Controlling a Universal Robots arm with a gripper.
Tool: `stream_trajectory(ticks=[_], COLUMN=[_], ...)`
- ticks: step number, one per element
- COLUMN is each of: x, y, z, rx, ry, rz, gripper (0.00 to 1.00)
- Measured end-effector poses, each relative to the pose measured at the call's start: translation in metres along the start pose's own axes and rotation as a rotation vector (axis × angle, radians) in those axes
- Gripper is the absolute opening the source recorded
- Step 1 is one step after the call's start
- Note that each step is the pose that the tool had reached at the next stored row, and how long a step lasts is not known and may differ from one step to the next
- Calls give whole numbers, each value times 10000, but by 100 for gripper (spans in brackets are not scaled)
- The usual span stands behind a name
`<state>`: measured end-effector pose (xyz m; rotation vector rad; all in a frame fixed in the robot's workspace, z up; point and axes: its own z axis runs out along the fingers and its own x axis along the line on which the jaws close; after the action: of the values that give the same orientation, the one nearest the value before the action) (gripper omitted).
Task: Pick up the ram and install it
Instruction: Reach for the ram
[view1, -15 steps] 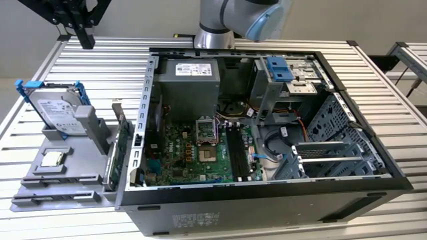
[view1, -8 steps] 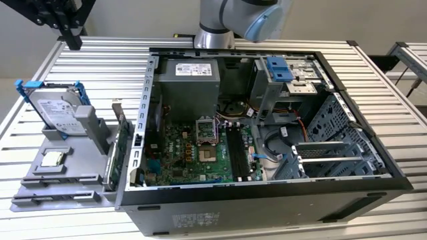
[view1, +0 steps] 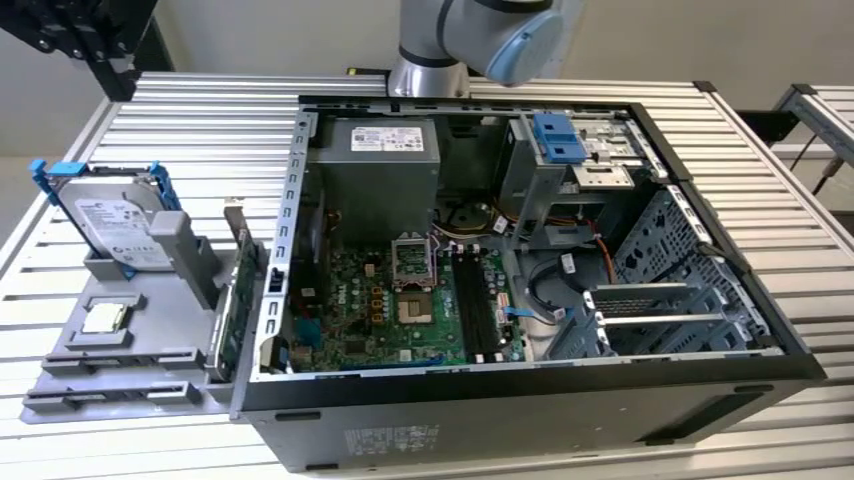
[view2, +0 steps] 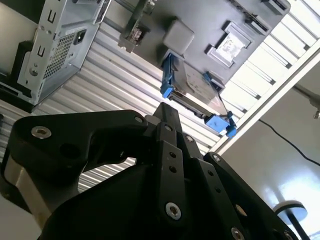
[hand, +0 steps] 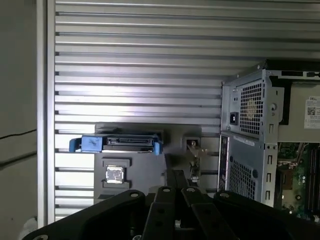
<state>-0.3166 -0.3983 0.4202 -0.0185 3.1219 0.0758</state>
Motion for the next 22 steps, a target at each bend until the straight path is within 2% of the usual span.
stream_trajectory(ticks=[22], x=[659], y=[18], z=[61], rx=[5], ry=[16], rz=[-294], gripper=[0])
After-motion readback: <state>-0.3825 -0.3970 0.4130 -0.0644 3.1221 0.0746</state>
